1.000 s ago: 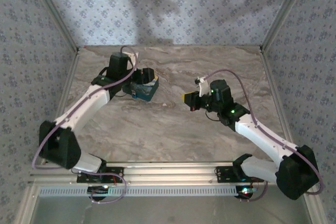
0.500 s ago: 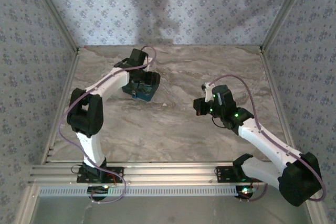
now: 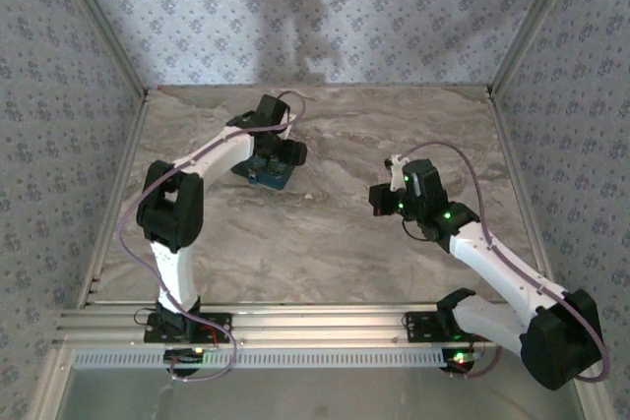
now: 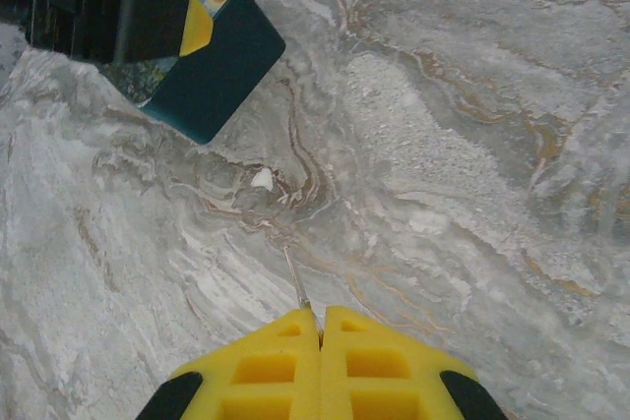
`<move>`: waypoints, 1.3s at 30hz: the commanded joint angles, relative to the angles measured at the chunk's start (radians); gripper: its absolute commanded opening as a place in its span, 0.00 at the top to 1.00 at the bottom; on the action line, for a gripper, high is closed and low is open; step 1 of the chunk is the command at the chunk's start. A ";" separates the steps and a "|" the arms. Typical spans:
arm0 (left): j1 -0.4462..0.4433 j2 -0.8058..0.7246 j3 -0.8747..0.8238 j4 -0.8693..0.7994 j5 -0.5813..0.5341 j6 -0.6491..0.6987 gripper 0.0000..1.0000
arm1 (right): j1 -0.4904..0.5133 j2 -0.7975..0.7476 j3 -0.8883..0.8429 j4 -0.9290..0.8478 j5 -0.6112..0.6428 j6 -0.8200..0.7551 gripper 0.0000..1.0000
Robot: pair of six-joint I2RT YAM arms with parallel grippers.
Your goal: Unlock a padlock with a key
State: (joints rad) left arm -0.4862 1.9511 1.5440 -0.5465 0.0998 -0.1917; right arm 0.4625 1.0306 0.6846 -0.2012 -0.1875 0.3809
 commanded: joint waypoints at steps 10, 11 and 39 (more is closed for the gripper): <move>-0.140 -0.012 -0.081 0.001 0.011 -0.071 0.29 | -0.158 -0.097 -0.026 -0.075 -0.095 0.044 1.00; -0.153 -0.017 -0.086 0.007 0.013 -0.081 0.29 | -0.170 -0.106 -0.026 -0.088 -0.098 0.043 1.00; -0.293 0.135 0.148 0.037 0.148 -0.166 0.29 | -0.229 -0.141 -0.036 -0.123 -0.115 0.044 1.00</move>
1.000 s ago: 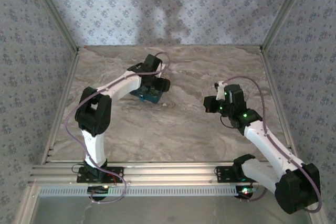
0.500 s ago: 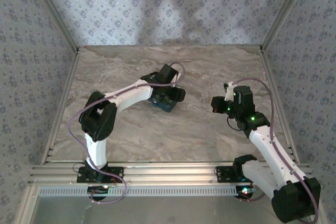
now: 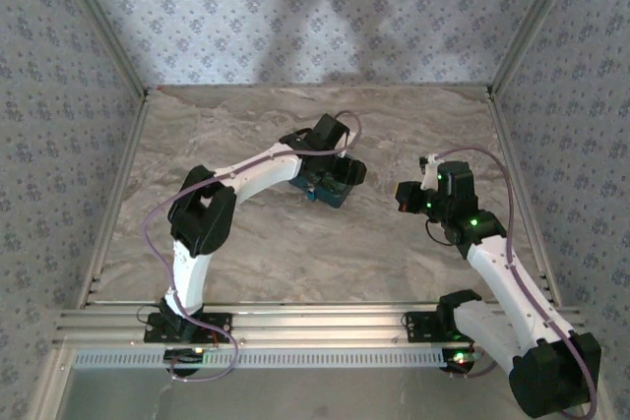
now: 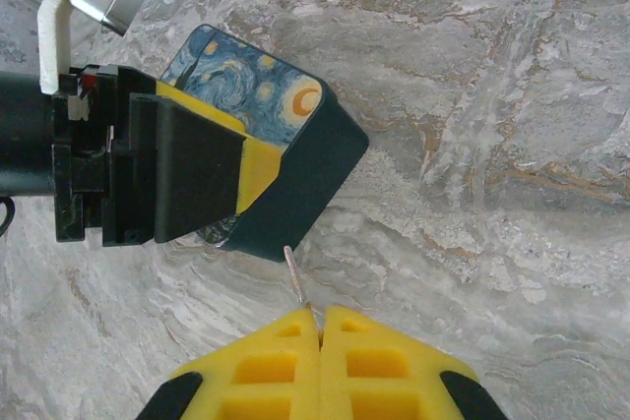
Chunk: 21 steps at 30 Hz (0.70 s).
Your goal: Unlock a padlock with a key
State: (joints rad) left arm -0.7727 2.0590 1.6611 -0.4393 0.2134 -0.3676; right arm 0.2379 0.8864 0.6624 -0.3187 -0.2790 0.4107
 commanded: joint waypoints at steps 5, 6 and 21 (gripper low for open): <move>0.011 -0.041 0.049 -0.069 0.031 0.033 0.28 | -0.003 0.029 -0.005 0.000 -0.032 0.018 1.00; 0.017 -0.064 0.046 -0.062 0.029 0.036 0.27 | -0.002 0.033 -0.002 0.002 -0.037 0.020 1.00; 0.153 -0.556 -0.367 0.139 -0.072 0.056 0.14 | 0.082 0.171 0.047 0.069 -0.079 0.029 1.00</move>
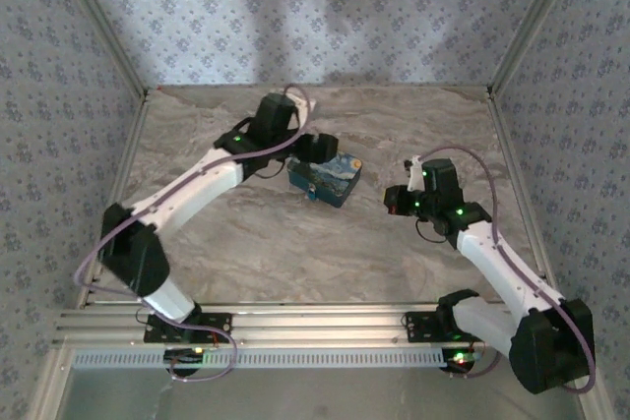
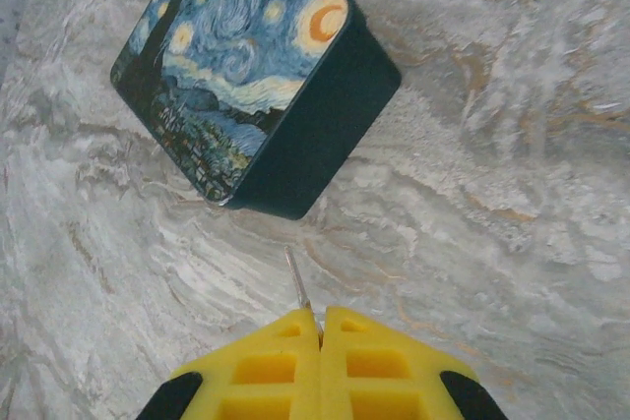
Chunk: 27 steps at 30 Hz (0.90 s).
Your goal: Unlock a padlock with a key
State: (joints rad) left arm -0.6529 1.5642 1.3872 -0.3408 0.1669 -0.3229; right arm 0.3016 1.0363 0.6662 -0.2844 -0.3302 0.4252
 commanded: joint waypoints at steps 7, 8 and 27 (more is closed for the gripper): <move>0.188 -0.320 -0.433 0.150 0.057 -0.044 0.14 | 0.064 0.156 0.091 0.150 -0.102 0.061 1.00; 0.208 -0.345 -0.469 0.166 0.075 -0.052 0.14 | 0.068 0.175 0.098 0.169 -0.112 0.068 1.00; 0.233 -0.356 -0.743 0.452 0.232 -0.134 0.17 | 0.075 0.574 0.281 0.363 -0.261 0.118 1.00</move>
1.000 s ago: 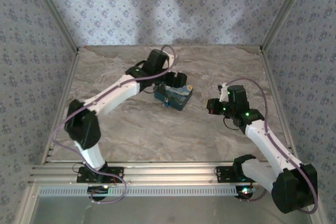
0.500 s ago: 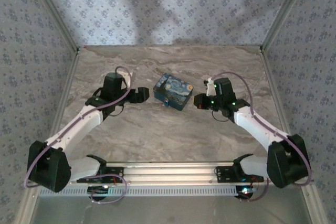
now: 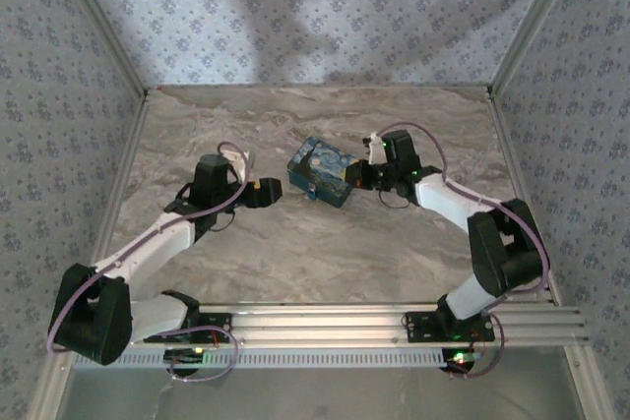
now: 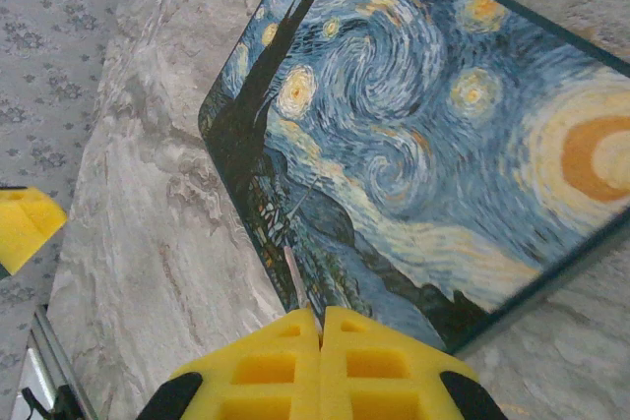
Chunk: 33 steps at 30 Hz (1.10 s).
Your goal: Unlock a padlock with a key
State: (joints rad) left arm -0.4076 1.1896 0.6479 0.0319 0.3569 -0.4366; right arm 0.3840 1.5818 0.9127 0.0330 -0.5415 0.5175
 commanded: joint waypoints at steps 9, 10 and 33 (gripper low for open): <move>-0.089 0.149 0.037 0.142 0.010 -0.036 0.20 | -0.024 0.136 0.059 0.109 -0.106 0.038 1.00; -0.093 0.166 0.040 0.152 0.005 -0.039 0.22 | -0.024 0.139 0.063 0.098 -0.100 0.030 1.00; -0.132 0.586 0.155 0.424 0.102 0.158 0.30 | -0.014 0.190 0.054 -0.018 0.005 -0.022 1.00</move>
State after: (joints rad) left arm -0.5365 1.7538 0.7719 0.3969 0.4347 -0.3172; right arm 0.3634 1.7252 0.9615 0.1085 -0.5983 0.5232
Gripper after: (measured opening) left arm 0.701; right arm 0.066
